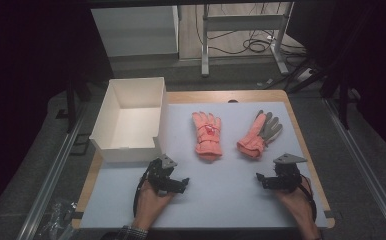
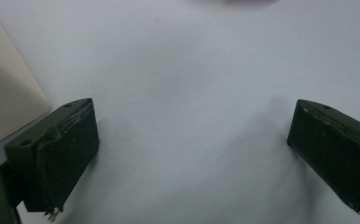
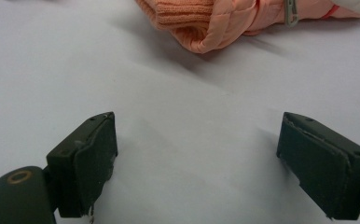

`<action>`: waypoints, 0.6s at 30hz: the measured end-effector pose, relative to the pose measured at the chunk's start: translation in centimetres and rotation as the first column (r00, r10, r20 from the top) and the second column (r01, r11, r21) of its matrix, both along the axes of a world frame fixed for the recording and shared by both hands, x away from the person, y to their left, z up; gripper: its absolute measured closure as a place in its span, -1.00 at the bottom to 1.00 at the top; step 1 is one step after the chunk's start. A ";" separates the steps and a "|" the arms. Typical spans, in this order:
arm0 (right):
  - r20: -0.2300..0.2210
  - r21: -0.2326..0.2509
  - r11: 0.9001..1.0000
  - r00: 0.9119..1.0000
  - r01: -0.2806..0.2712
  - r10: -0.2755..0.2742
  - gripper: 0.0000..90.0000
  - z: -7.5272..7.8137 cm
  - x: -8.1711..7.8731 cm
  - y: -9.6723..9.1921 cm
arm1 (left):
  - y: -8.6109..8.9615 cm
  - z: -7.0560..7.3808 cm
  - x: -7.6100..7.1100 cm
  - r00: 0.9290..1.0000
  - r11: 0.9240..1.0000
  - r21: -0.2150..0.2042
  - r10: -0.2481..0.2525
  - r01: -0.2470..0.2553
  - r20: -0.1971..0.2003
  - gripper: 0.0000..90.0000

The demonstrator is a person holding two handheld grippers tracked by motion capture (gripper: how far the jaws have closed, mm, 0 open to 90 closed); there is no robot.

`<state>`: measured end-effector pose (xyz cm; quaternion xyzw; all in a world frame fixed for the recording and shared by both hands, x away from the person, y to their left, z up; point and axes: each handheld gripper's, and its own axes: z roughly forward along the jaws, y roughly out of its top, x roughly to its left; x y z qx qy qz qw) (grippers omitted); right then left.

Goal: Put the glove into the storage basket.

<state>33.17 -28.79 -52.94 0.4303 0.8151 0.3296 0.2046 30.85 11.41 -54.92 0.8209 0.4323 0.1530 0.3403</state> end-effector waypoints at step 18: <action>0.003 0.085 0.996 1.000 -0.017 0.017 -0.49 3.1 1.9 -1.3 | 0.0 0.0 0.0 1.000 1.000 0.000 0.001 -0.001 0.001 -0.96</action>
